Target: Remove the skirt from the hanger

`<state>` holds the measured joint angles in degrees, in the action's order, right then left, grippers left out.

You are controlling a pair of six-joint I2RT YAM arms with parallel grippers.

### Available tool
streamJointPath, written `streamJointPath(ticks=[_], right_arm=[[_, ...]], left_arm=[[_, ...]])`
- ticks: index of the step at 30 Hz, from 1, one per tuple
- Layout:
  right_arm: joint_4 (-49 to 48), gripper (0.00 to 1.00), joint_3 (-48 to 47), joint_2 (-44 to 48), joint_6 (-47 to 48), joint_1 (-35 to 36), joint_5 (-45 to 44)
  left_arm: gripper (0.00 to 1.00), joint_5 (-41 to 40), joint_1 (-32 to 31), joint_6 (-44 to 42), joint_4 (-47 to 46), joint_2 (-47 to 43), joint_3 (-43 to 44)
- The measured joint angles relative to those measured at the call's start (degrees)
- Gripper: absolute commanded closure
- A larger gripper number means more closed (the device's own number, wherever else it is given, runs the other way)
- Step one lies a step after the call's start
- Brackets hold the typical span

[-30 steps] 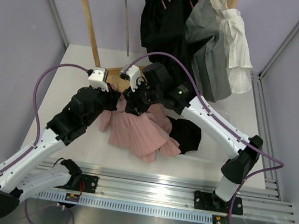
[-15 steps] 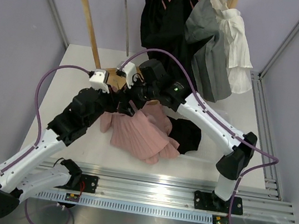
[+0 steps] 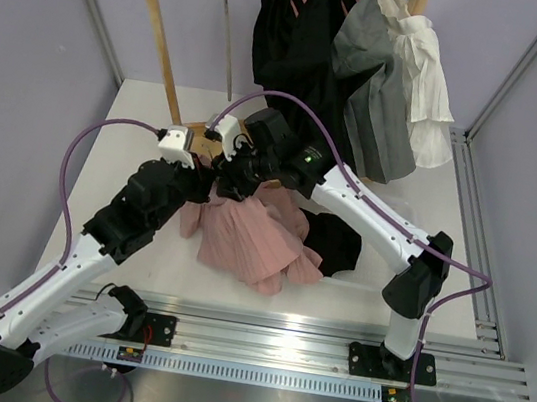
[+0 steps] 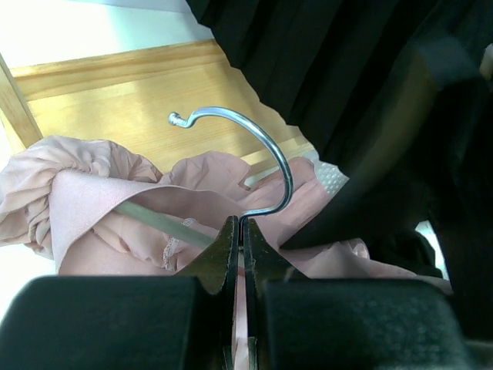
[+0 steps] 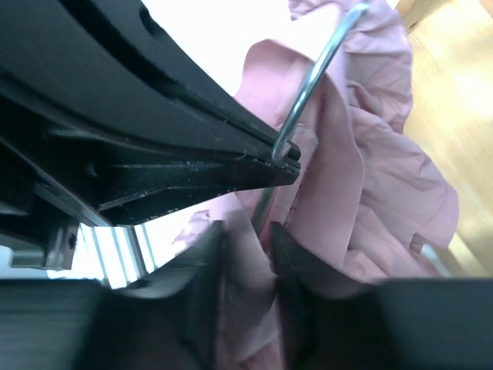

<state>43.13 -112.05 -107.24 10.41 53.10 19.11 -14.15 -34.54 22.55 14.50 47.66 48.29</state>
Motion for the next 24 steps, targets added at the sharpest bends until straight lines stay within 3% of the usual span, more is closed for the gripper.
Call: streamJointPath(ticks=[2, 5, 9, 19, 24], right_arm=[[-0.07, 0.73, -0.13, 0.0, -0.24, 0.0, -0.07], [-0.07, 0.74, -0.22, 0.02, -0.2, 0.0, -0.22], [-0.04, 1.0, -0.22, 0.04, -0.07, -0.11, -1.09], [0.0, 1.0, -0.22, 0.35, -0.07, -0.61, -1.29], [0.04, 0.91, -0.22, 0.81, 0.13, -0.66, -1.51]], left_arm=[[1.0, 0.02, 0.0, 0.02, 0.04, 0.02, -0.22], [1.0, 0.02, 0.0, 0.04, 0.02, 0.02, -0.46], [1.0, 0.02, 0.0, 0.02, 0.11, 0.02, -0.46], [1.0, 0.02, 0.0, 0.02, -0.09, 0.02, -0.46], [1.0, 0.15, -0.09, 0.0, -1.25, 0.0, -0.74]])
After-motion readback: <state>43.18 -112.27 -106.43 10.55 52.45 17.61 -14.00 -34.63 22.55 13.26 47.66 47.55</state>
